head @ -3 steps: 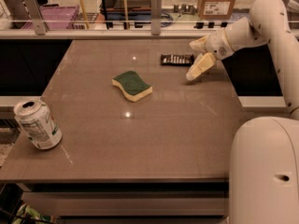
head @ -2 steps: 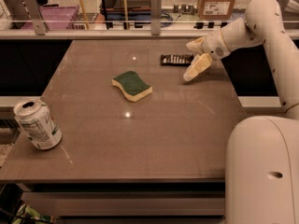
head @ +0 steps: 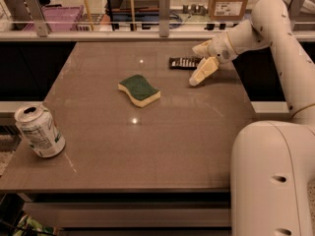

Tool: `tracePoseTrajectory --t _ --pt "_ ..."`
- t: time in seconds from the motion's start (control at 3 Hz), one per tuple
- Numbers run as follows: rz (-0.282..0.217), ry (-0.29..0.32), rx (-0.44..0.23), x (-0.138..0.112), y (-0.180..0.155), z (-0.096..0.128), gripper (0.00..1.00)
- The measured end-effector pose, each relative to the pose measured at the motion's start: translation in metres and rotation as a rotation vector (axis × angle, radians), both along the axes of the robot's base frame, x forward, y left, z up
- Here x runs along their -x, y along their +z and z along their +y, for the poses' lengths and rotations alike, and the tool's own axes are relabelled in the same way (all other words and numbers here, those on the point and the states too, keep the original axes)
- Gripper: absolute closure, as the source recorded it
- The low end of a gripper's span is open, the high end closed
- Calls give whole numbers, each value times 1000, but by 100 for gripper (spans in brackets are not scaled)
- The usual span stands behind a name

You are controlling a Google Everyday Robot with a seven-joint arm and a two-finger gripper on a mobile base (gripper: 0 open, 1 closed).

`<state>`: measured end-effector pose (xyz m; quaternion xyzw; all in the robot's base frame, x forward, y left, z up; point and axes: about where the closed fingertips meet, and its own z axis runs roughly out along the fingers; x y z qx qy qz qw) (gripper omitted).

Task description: Move rxbar chocolate near 7up can

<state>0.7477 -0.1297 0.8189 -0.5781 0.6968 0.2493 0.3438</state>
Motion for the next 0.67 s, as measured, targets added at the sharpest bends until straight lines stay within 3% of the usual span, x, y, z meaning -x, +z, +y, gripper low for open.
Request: tracePoseTrajectory --t 0.67 --pt "4 4 -3 -3 -5 7 41"
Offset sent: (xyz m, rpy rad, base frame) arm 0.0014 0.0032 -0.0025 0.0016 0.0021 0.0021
